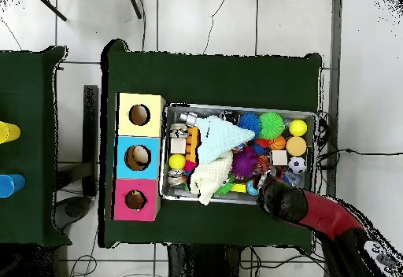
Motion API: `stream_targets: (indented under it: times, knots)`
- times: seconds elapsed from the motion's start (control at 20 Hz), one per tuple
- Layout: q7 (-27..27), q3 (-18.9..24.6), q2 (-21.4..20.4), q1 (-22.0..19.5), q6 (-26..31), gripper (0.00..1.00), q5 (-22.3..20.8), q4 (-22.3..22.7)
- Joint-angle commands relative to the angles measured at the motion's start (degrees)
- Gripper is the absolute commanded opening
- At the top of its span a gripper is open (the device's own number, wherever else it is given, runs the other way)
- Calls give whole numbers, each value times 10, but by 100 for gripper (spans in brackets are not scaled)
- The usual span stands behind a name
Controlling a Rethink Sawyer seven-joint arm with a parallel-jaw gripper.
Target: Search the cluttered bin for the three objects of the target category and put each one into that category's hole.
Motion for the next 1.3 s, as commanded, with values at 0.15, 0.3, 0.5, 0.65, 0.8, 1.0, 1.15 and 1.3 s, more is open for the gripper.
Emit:
stream_targets:
  times: [0.15,0.3,0.5,0.65,0.8,1.0,1.15,1.3]
  knots:
    - [41,-2,7,13,-7,100,-20,15]
    - [36,4,-11,13,14,100,-11,19]
    - [30,15,-32,9,40,100,3,21]
    - [25,19,-48,9,63,100,11,18]
    - [22,23,-58,9,78,100,17,17]
    - [19,29,-57,6,90,100,20,7]
    - [19,31,-65,7,99,100,22,7]
    - [19,33,-62,8,104,100,23,2]
